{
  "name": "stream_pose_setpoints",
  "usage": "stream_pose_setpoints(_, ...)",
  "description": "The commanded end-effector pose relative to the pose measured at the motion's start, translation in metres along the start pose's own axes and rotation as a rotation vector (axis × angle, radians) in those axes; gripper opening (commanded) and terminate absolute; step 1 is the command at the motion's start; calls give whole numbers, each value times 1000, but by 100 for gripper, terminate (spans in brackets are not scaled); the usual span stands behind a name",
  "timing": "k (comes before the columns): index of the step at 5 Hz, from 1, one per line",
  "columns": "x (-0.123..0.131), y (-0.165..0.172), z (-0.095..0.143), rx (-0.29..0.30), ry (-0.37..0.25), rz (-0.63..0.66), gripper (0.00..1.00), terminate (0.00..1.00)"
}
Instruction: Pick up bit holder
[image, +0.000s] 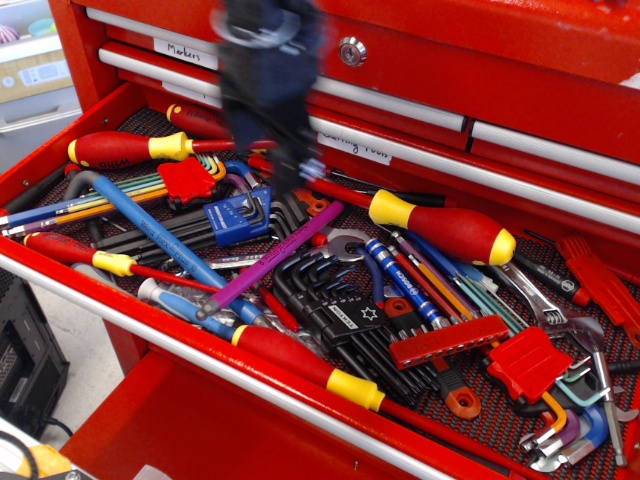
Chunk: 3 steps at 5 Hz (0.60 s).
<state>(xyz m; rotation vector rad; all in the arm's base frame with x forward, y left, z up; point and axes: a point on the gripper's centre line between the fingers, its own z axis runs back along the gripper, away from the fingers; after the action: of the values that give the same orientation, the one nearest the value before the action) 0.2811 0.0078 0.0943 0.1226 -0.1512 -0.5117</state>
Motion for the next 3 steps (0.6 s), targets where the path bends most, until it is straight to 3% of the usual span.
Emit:
stream_pose_setpoints(1,29,-76,-1,-85,3,-164,100,0)
stream_pose_setpoints(3,37,-112,-38,-96,-64,-217,100,0)
